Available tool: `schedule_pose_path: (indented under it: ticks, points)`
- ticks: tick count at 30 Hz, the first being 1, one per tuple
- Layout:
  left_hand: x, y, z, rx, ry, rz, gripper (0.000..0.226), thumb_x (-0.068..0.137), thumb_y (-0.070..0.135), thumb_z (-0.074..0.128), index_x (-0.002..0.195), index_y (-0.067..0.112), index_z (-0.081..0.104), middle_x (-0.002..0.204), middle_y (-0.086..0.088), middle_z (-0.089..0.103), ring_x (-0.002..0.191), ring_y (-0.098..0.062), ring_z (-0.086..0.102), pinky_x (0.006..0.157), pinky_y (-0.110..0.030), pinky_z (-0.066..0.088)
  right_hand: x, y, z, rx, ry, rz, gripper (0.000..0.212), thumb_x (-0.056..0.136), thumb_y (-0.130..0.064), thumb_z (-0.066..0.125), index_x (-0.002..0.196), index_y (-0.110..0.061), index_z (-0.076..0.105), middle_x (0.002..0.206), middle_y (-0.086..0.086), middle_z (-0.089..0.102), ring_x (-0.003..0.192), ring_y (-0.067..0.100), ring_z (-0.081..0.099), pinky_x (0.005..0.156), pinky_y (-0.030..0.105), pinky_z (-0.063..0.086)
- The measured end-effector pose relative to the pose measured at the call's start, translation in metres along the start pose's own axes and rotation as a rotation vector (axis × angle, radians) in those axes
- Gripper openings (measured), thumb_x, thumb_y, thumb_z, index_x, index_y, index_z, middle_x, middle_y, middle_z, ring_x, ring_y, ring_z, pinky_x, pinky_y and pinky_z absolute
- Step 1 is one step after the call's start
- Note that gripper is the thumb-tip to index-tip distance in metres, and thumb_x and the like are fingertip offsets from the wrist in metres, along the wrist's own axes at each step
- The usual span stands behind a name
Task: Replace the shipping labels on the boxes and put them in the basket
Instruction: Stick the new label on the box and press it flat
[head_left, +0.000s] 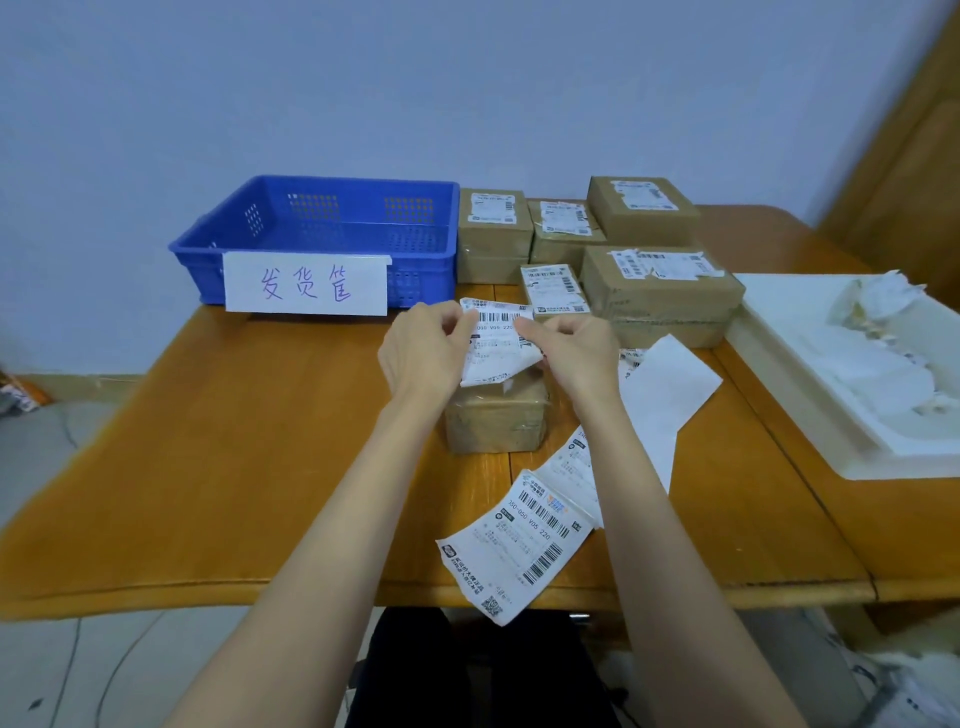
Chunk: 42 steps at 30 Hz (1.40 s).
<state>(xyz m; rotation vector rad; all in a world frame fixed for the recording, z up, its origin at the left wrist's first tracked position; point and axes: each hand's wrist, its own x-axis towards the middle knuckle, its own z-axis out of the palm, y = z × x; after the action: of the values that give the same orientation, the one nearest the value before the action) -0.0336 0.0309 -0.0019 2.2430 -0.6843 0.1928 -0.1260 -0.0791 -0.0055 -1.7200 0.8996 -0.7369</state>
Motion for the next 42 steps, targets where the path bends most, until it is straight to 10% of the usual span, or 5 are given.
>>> schedule_pose_path:
  ticks: [10, 24, 42]
  points:
    - [0.005, -0.005, 0.006, -0.042, 0.024, -0.039, 0.03, 0.098, 0.043, 0.058, 0.112, 0.023, 0.074, 0.103, 0.003, 0.048, 0.092, -0.01, 0.047, 0.056, -0.017, 0.026, -0.002, -0.003, 0.005, -0.124, 0.067, -0.058, 0.028, 0.086, -0.039, 0.071, 0.068, -0.019, 0.064, 0.072, -0.008, 0.066, 0.067, 0.0, 0.058, 0.055, 0.018, 0.036]
    - [0.005, -0.013, 0.017, -0.141, 0.08, -0.074, 0.03, 0.098, 0.041, 0.058, 0.11, 0.019, 0.074, 0.115, 0.003, 0.056, 0.104, -0.013, 0.055, 0.07, -0.022, 0.035, 0.002, 0.001, 0.006, -0.1, 0.026, -0.011, 0.032, 0.066, -0.043, 0.086, 0.075, -0.021, 0.065, 0.081, -0.005, 0.07, 0.082, 0.012, 0.067, 0.074, 0.03, 0.054]
    - [-0.003, -0.008, 0.02, -0.202, 0.054, -0.021, 0.032, 0.103, 0.035, 0.049, 0.105, 0.013, 0.072, 0.105, -0.003, 0.074, 0.065, -0.004, 0.059, 0.049, -0.008, 0.04, -0.003, -0.014, 0.009, 0.247, -0.079, 0.02, 0.018, 0.084, -0.019, 0.075, 0.076, -0.01, 0.062, 0.081, 0.006, 0.074, 0.079, 0.016, 0.073, 0.079, 0.038, 0.06]
